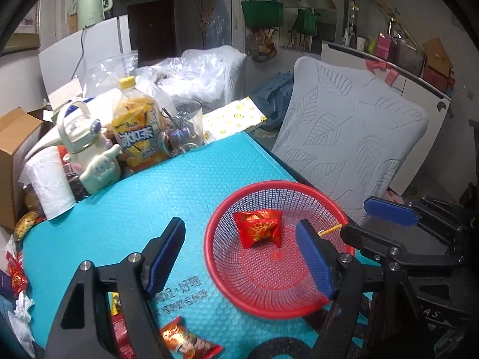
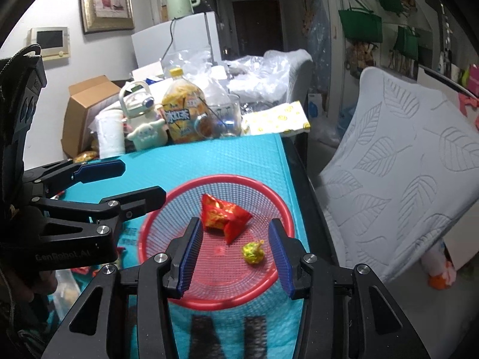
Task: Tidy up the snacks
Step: 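Move both tools back toward the snack pile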
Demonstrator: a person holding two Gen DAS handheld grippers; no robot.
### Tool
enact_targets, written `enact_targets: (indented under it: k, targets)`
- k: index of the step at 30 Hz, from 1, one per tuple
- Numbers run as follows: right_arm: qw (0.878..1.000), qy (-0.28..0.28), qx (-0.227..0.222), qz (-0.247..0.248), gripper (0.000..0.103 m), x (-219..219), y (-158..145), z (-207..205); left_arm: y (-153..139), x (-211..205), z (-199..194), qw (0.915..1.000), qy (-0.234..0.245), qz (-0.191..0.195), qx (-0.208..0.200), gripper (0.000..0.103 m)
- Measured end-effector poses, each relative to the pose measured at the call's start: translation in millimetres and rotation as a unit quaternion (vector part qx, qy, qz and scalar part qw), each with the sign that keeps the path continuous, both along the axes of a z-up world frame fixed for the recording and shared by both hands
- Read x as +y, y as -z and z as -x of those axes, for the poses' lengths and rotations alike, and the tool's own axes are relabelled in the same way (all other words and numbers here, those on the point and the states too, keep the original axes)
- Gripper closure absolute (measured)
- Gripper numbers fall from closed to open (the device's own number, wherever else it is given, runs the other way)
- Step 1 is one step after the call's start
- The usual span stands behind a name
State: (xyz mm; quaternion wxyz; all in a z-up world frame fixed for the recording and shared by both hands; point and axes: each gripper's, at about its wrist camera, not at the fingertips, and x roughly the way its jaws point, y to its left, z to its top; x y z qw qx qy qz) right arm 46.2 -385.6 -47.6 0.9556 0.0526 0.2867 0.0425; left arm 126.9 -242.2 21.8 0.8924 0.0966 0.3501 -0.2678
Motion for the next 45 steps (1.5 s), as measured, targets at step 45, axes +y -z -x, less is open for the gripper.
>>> enact_targets:
  k: [45]
  targets:
    - [0.987, -0.155, -0.044, 0.003, 0.051, 164.4, 5.4, 107.6, -11.5, 181.2, 150.8, 0.9915, -0.123, 0.024, -0.036, 0.027]
